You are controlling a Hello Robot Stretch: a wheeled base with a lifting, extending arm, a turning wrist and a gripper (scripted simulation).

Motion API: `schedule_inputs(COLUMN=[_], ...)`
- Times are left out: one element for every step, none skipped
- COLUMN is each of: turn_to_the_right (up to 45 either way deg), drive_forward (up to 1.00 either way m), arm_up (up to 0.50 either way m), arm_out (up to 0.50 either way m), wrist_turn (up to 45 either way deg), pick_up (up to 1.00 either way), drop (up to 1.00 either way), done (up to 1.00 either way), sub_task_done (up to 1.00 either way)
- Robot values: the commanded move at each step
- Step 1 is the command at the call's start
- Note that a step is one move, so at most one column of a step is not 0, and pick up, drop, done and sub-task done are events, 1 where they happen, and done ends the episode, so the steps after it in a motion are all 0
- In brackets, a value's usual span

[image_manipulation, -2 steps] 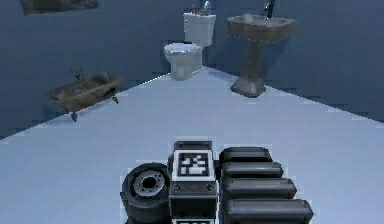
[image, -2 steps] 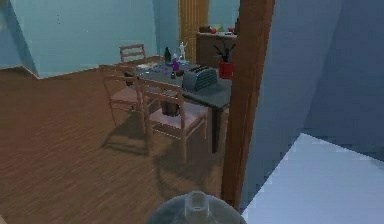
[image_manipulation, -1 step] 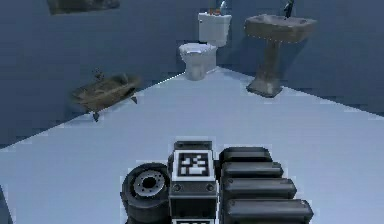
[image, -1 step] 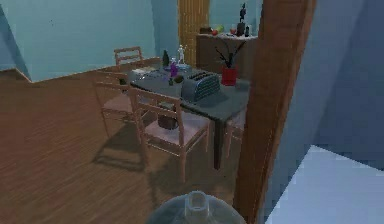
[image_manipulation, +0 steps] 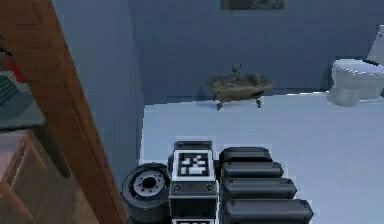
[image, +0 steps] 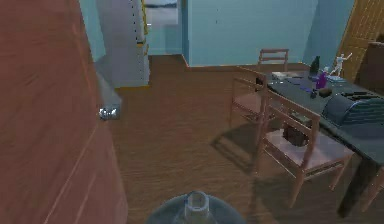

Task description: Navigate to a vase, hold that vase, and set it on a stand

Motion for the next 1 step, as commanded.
schedule_inputs(turn_to_the_right=[0.0], drive_forward=[0.9], arm_up=[0.0], arm_out=[0.0], wrist_turn=[0.0], pick_up=[0.0], drop=[0.0], done=[0.0], sub_task_done=[0.0])
